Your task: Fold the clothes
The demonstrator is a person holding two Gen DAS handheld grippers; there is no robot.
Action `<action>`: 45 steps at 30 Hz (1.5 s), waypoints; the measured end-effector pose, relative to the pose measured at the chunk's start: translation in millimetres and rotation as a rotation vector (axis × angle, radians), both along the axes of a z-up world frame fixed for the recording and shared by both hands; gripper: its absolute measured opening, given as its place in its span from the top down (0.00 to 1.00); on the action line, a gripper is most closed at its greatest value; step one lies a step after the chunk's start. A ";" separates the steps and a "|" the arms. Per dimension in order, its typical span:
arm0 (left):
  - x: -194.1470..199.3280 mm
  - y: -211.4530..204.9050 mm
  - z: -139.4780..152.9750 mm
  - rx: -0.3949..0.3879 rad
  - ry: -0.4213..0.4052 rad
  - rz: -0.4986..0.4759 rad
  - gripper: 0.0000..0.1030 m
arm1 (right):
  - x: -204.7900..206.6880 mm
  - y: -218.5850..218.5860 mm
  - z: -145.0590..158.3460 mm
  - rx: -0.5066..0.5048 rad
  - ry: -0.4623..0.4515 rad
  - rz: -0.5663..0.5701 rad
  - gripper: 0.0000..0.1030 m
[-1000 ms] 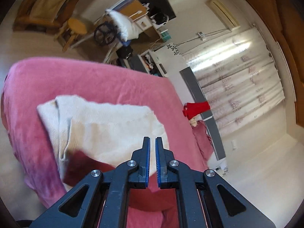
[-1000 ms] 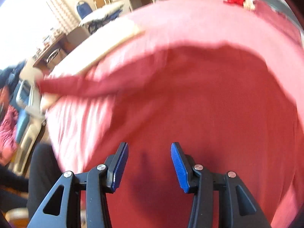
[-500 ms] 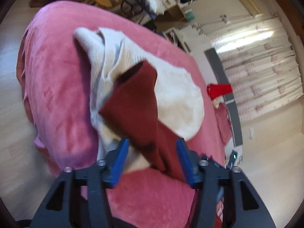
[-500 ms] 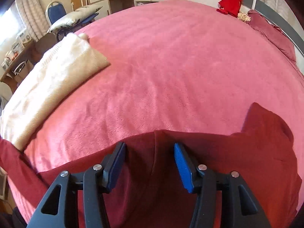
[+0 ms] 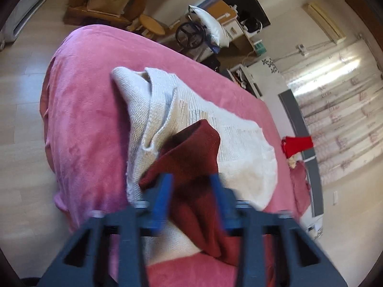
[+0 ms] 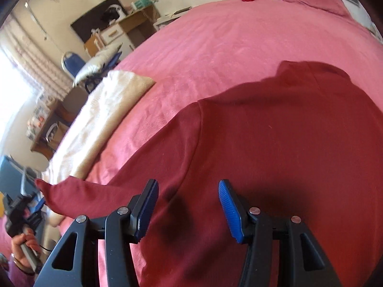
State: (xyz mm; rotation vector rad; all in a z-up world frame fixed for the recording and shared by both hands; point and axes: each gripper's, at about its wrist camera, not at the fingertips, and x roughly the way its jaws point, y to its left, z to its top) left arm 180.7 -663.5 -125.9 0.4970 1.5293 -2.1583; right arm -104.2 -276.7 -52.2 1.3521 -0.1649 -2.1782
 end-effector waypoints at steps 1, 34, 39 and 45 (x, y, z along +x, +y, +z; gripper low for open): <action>4.6 0.7 -0.3 0.015 0.032 0.016 0.92 | 2.2 5.4 1.2 -0.016 -0.007 -0.018 0.48; 20.4 3.0 -33.6 0.279 0.337 0.254 0.96 | 39.5 7.6 -16.0 -0.197 -0.185 -0.047 0.48; 51.9 18.8 -18.4 0.284 0.580 0.363 0.97 | 32.3 14.3 -14.1 -0.204 -0.177 -0.065 0.48; 32.9 32.6 -18.7 0.290 0.417 0.242 0.86 | 23.2 -1.2 -13.2 -0.189 -0.167 -0.026 0.48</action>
